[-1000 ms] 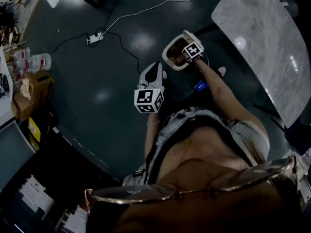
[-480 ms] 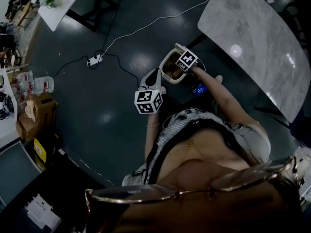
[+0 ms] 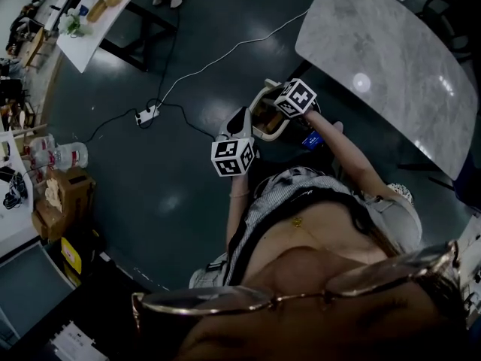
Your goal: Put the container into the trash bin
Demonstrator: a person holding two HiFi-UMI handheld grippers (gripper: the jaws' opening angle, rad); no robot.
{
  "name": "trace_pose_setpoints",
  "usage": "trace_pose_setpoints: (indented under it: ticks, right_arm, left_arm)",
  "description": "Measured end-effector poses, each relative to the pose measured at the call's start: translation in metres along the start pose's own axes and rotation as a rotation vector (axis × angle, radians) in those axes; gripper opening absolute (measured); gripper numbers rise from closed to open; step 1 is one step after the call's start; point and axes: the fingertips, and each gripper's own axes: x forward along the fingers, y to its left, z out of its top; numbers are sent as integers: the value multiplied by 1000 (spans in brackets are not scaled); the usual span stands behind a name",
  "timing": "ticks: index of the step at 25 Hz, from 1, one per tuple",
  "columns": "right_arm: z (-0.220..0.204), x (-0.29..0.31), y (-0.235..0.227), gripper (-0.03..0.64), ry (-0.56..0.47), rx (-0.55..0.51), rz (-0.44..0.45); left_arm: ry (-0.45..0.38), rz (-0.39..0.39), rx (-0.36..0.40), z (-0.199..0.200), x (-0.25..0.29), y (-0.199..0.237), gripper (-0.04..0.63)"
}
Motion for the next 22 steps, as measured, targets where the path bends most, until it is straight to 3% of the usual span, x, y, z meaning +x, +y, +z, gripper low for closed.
trace_pose_setpoints:
  ticks: [8,15,22]
  right_arm:
    - [38,-61,19,26,-179,-23,-16]
    - [70,-111,27,26,-321,-119,-115]
    - [98,-161,38,26,-474,-173,-161]
  left_arm:
    - [-22,-39,27,18,11,-19,1]
    - [-83,-64,52,53,15,-35,0]
    - [-155,-106,89,94,19,-61,1]
